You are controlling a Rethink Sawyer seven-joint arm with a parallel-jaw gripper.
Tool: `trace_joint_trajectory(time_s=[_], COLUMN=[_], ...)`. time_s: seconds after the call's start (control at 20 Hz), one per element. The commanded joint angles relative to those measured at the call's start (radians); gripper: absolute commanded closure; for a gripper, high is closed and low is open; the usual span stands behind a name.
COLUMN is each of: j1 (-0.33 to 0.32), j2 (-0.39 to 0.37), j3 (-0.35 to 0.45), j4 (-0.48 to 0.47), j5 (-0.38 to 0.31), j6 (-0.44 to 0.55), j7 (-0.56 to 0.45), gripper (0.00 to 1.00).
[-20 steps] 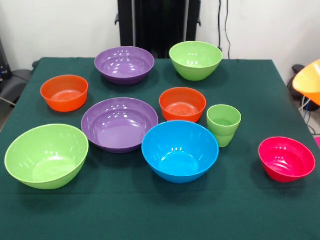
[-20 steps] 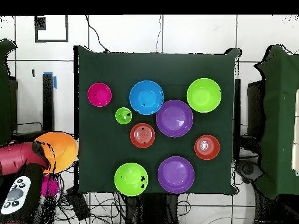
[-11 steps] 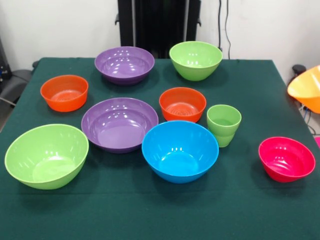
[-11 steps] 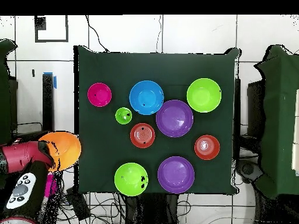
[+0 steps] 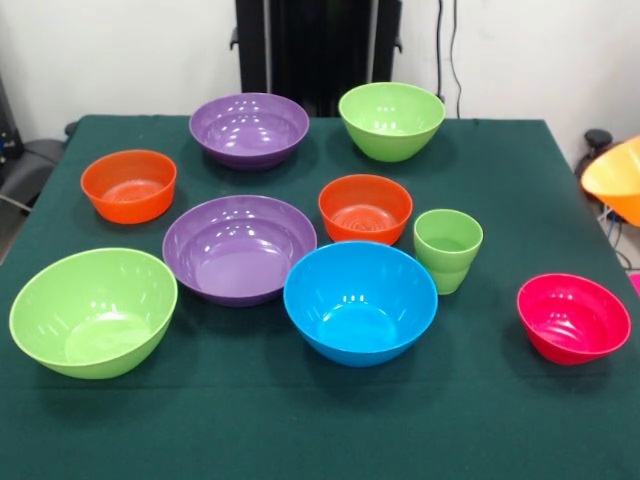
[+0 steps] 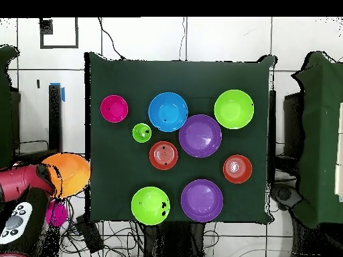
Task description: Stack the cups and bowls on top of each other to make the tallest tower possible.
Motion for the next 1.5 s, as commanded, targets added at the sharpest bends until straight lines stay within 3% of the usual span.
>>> trace_joint_trajectory(time_s=[0.05, 0.25, 0.4, 0.6, 0.8, 1.15, 1.5], j1=[0.037, 0.078, 0.081, 0.037, 0.018, -0.015, -0.128], j2=[0.002, 0.046, 0.062, 0.079, 0.083, 0.089, 0.013], j3=[0.002, -0.044, -0.048, 0.019, 0.060, 0.108, 0.217], j4=[-0.124, -0.213, -0.241, -0.198, -0.149, -0.130, -0.005], j5=[0.056, 0.082, 0.085, 0.078, 0.073, 0.051, -0.009], j6=[0.144, 0.198, 0.204, 0.083, 0.002, -0.064, -0.110], j7=[0.333, 0.439, 0.449, 0.347, 0.319, 0.260, 0.136], gripper=[1.00, 1.00, 1.00, 1.00, 1.00, 1.00, 1.00])
